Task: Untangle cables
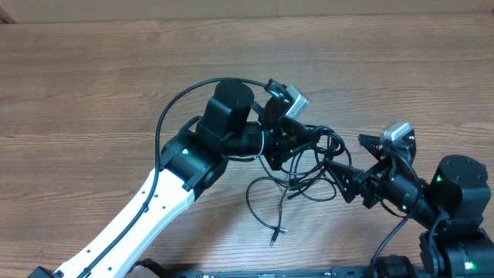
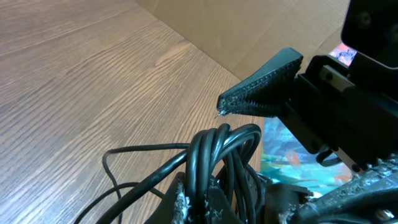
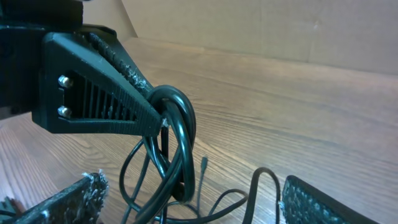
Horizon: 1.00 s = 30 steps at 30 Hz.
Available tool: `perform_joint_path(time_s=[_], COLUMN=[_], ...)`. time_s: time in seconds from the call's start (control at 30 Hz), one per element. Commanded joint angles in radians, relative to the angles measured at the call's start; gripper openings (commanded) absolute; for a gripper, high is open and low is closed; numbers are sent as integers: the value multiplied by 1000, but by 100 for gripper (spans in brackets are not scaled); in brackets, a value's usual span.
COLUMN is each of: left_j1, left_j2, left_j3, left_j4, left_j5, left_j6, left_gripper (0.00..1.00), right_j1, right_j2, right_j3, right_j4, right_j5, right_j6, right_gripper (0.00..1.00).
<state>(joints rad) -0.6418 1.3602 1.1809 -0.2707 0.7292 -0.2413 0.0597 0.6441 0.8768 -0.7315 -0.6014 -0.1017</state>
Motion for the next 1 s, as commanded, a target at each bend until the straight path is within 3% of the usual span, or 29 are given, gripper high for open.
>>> perform_joint_path(time_s=[0.0,0.03,0.13,0.27,0.4,0.63,0.7,0.8,0.97], left_j1=[0,-1,-2,-3,-3,1,2,2,2], left_j2=[3,3,3,3,3,3,3,3,3], left_j3=[15,15,15,15,15,15,15,15,15], left_j4=[8,8,8,10,14,13,9,9,5], left_j5=[63,94,145,158,130,-196,-253,-285,-283], left_j6=[56,82,129,140,123,-206,-280,-321,-320], left_gripper=[4,4,4,4,4,4,4,4,4], right_j1=[3,3,3,3,2,3,3,3,2], right_j2=[-7,-7,-7,-7,-7,-7,-7,-7,-7], right_j3=[9,9,9,9,9,9,9,9,9], right_j4=[15,23,45,58,44,10,-16,-47,-69], right_j5=[-8,-23,-86,-217,-220,-222,-270,-371,-318], right_j6=[-13,-13,-13,-62,-62,-64,-120,-214,-208], right_gripper=[59,36,4,4,4,4,4,4,4])
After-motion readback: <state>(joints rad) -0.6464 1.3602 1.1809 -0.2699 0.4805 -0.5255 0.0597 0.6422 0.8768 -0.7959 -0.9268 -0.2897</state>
